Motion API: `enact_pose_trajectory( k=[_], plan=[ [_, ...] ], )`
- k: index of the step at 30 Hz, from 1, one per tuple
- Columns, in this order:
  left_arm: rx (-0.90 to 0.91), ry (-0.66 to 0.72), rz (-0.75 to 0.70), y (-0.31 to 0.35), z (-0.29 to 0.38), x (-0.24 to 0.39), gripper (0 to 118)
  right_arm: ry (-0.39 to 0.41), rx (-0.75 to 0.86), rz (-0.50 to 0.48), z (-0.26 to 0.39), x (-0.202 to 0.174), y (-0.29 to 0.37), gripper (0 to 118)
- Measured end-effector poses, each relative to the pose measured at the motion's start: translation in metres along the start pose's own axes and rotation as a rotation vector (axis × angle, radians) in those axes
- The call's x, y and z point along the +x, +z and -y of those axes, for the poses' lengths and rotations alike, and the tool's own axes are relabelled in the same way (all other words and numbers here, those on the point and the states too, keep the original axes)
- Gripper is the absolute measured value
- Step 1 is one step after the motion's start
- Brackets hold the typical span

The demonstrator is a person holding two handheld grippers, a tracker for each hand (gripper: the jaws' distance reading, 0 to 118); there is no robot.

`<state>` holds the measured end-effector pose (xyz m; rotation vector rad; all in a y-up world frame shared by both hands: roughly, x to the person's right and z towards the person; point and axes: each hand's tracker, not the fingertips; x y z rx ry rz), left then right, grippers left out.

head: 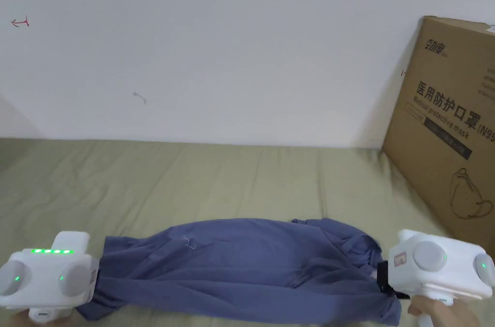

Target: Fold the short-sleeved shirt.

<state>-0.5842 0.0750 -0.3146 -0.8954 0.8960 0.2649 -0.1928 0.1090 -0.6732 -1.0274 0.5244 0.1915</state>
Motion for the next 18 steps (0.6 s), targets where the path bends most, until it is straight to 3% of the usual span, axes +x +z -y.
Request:
enact_pose_trajectory(
  k=[5,6,11,18],
  plan=[
    [0.042,0.057,0.074,0.048,0.036,-0.027,5,-0.022,0.015,-0.026,0.056,0.032,0.041,2],
    [0.058,0.051,0.074,0.063,0.047,-0.028,5,-0.067,0.052,-0.04,0.073,0.038,0.054,2],
    [0.063,0.015,0.089,0.122,0.116,-0.045,5,-0.017,0.034,-0.034,0.162,0.059,0.112,2],
    [0.04,-0.079,0.047,0.202,0.242,-0.064,5,-0.034,0.006,-0.046,0.285,0.095,0.173,2]
  ],
)
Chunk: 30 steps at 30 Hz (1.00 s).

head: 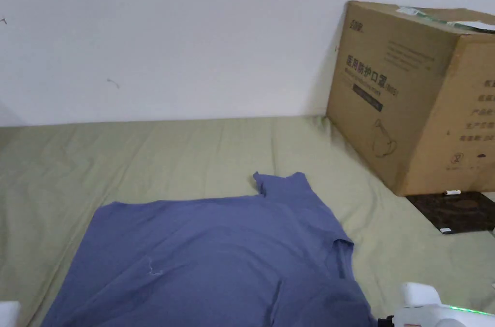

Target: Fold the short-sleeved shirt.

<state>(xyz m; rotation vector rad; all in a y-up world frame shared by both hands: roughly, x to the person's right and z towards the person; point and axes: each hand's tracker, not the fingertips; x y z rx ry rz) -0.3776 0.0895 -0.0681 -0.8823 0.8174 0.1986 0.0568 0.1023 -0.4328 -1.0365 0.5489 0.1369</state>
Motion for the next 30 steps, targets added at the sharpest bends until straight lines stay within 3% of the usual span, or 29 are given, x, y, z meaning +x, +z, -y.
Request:
enact_pose_trajectory(
  k=[7,13,14,15,17,18,19,22,23,24,25,26,27,28,30],
  plan=[
    [-0.035,0.022,0.026,0.052,0.081,-0.009,5,-0.034,-0.027,0.0,0.076,0.032,0.028,2],
    [-0.016,0.057,0.021,0.066,0.094,-0.007,8,-0.059,-0.029,-0.018,0.096,0.041,0.031,2],
    [-0.01,0.061,0.019,0.067,0.094,-0.007,16,-0.055,-0.019,-0.018,0.095,0.039,0.032,3],
    [-0.015,0.07,0.025,0.069,0.093,-0.009,32,-0.045,-0.005,-0.016,0.094,0.036,0.032,8],
    [-0.026,0.104,0.047,0.072,0.094,-0.013,91,0.01,0.01,0.0,0.093,0.031,0.037,61],
    [-0.036,0.123,0.07,0.074,0.094,-0.016,108,0.051,0.015,0.025,0.094,0.027,0.039,82],
    [-0.031,0.139,0.089,0.078,0.095,-0.019,112,0.083,0.021,0.034,0.094,0.024,0.042,85],
    [0.002,0.174,0.119,0.096,0.093,-0.025,108,0.124,0.077,0.043,0.094,0.016,0.058,85],
    [0.009,0.186,0.125,0.101,0.093,-0.027,99,0.133,0.088,0.028,0.094,0.012,0.062,84],
    [0.027,0.204,0.159,0.107,0.094,-0.028,79,0.143,0.101,0.0,0.094,0.01,0.066,78],
    [0.041,0.215,0.182,0.112,0.095,-0.029,40,0.144,0.1,-0.014,0.094,0.008,0.069,52],
    [0.034,0.219,0.195,0.115,0.097,-0.029,14,0.146,0.09,-0.026,0.094,0.004,0.071,19],
    [0.033,0.218,0.197,0.116,0.1,-0.028,6,0.138,0.095,-0.034,0.096,0.0,0.073,8],
    [0.034,0.217,0.196,0.117,0.104,-0.026,5,0.12,0.097,-0.037,0.099,-0.002,0.072,0],
    [0.034,0.226,0.192,0.121,0.118,-0.022,4,0.047,0.092,-0.078,0.106,-0.002,0.068,0]
  ],
)
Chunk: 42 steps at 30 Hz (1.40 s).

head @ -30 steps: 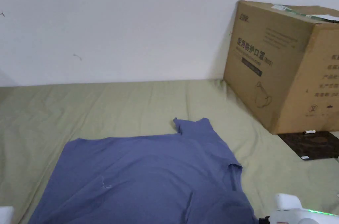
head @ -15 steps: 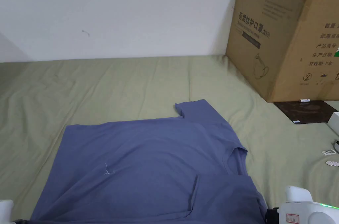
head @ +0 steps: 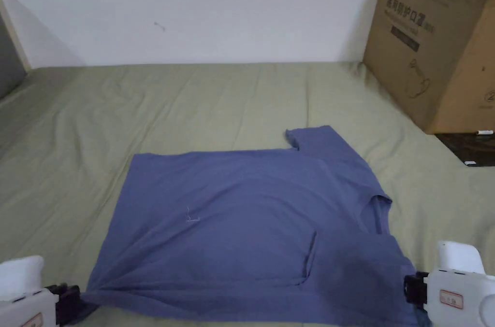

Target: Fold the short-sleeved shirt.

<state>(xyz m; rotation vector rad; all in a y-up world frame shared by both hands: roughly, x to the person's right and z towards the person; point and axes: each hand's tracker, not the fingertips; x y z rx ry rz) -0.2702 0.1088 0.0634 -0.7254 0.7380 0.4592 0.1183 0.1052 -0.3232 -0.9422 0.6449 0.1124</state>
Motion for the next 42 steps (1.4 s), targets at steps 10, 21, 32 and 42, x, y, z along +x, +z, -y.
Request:
enact_pose_trajectory(
  k=[10,21,32,42],
  plan=[
    [-0.028,0.082,-0.034,-0.002,0.006,-0.022,31,0.016,-0.045,0.007,0.006,-0.009,-0.004,0],
    [-0.185,0.167,-0.003,-0.07,-0.007,-0.038,1,0.009,-0.104,-0.001,0.01,-0.017,-0.016,0],
    [-0.134,0.083,0.001,-0.044,-0.012,-0.021,1,0.0,-0.133,0.035,-0.006,-0.004,-0.014,74],
    [-0.144,0.084,0.007,-0.041,-0.012,-0.018,1,0.047,-0.217,0.056,-0.002,0.02,-0.041,0]
  ],
)
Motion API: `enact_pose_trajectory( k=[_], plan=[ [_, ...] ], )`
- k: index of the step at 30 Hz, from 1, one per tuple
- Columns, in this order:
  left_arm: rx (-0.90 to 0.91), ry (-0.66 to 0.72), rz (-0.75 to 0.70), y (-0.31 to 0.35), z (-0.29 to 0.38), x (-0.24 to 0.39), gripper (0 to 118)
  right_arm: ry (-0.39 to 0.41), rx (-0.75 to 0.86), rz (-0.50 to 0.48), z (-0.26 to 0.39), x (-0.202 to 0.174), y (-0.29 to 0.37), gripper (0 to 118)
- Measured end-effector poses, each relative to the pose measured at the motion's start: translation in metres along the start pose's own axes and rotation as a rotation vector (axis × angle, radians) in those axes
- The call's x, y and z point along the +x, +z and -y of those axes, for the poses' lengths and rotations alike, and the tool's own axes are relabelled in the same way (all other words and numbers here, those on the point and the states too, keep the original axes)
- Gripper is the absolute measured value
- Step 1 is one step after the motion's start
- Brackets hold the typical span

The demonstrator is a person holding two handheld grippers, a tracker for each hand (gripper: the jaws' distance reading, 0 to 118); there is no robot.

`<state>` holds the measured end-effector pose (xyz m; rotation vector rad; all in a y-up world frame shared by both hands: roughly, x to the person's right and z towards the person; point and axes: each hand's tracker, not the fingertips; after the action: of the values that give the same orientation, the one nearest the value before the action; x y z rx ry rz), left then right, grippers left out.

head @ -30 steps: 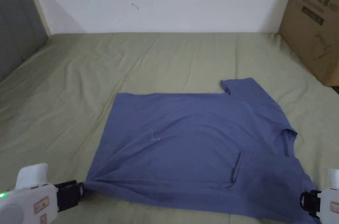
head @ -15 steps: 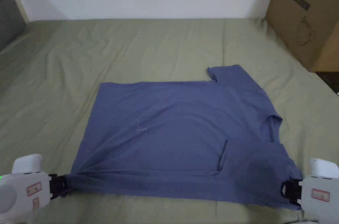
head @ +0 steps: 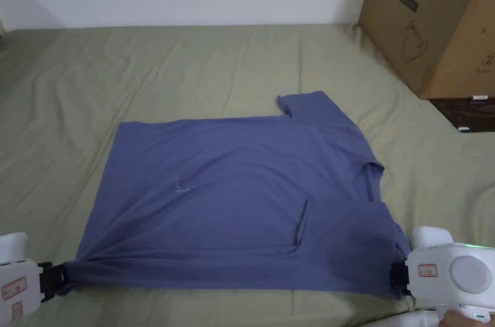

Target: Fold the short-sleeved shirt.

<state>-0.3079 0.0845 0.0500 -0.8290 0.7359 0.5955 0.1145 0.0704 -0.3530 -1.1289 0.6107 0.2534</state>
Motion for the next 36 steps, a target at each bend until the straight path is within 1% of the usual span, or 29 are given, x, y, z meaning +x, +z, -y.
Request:
enact_pose_trajectory(
  k=[1,3,4,6,7,10,11,13,16,20,21,22,23,24,25,26,27,28,29,31,32,33,34,35,36],
  plan=[
    [0.002,-0.003,0.001,0.001,-0.001,0.001,1,-0.001,0.002,-0.006,-0.003,0.004,0.002,0],
    [-0.002,-0.02,-0.01,0.003,-0.003,0.004,1,-0.045,0.039,-0.03,-0.007,0.008,0.009,0],
    [0.001,-0.037,-0.02,0.005,-0.006,0.006,1,-0.053,0.048,-0.053,-0.012,0.012,0.014,0],
    [0.006,-0.05,-0.024,0.011,-0.011,0.009,1,-0.06,0.067,-0.061,-0.023,0.018,0.022,0],
    [0.016,-0.056,-0.015,0.014,-0.016,0.01,1,-0.056,0.068,-0.064,-0.027,0.008,0.031,0],
    [0.02,-0.07,-0.016,0.014,-0.037,0.014,1,-0.073,0.101,-0.097,-0.054,0.016,0.036,0],
    [0.022,-0.083,-0.017,0.012,-0.046,0.014,1,-0.081,0.112,-0.102,-0.064,0.008,0.039,0],
    [0.016,-0.127,-0.045,0.003,-0.065,0.018,1,-0.08,0.121,-0.096,-0.087,0.009,0.035,0],
    [-0.023,-0.194,-0.044,-0.022,-0.097,0.027,1,-0.052,0.084,-0.038,-0.122,0.003,0.011,0],
    [-0.068,-0.257,-0.084,-0.065,-0.126,0.041,1,-0.099,0.005,-0.013,-0.147,-0.001,-0.032,0],
    [-0.082,-0.273,-0.083,-0.073,-0.13,0.043,1,-0.092,-0.01,-0.009,-0.149,-0.002,-0.039,0],
    [-0.092,-0.282,-0.096,-0.08,-0.132,0.045,8,-0.1,-0.008,-0.002,-0.15,-0.003,-0.045,0],
    [-0.106,-0.302,-0.114,-0.084,-0.133,0.048,23,-0.101,-0.012,0.004,-0.15,-0.007,-0.048,0],
    [-0.117,-0.32,-0.14,-0.087,-0.133,0.049,47,-0.092,-0.025,0.012,-0.151,-0.008,-0.05,3],
    [-0.114,-0.321,-0.159,-0.087,-0.131,0.049,83,-0.081,-0.03,0.015,-0.15,-0.01,-0.049,23],
    [-0.099,-0.314,-0.147,-0.084,-0.13,0.048,103,-0.042,-0.029,0.04,-0.149,-0.013,-0.045,35],
    [-0.072,-0.297,-0.137,-0.077,-0.128,0.046,110,-0.009,-0.012,0.071,-0.148,-0.016,-0.04,42],
    [-0.039,-0.263,-0.115,-0.069,-0.127,0.045,109,0.014,0.005,0.088,-0.147,-0.019,-0.035,56],
    [-0.03,-0.224,-0.089,-0.061,-0.125,0.04,109,0.04,0.02,0.098,-0.145,-0.021,-0.028,59],
    [-0.012,-0.159,-0.045,-0.045,-0.119,0.035,107,0.057,0.059,0.087,-0.141,-0.023,-0.011,59],
    [0.01,-0.135,-0.024,-0.034,-0.112,0.031,98,0.044,0.081,0.064,-0.137,-0.024,0.0,57],
    [0.033,-0.112,-0.006,-0.025,-0.106,0.026,76,0.018,0.123,0.021,-0.131,-0.025,0.01,47],
    [0.043,-0.097,0.008,-0.017,-0.099,0.025,31,0.004,0.153,-0.026,-0.125,-0.026,0.018,15],
    [0.04,-0.099,0.0,-0.011,-0.089,0.023,0,-0.009,0.161,-0.059,-0.12,-0.023,0.022,0],
    [0.047,-0.093,-0.01,-0.008,-0.078,0.023,0,-0.015,0.167,-0.071,-0.114,-0.025,0.023,0]
  ],
)
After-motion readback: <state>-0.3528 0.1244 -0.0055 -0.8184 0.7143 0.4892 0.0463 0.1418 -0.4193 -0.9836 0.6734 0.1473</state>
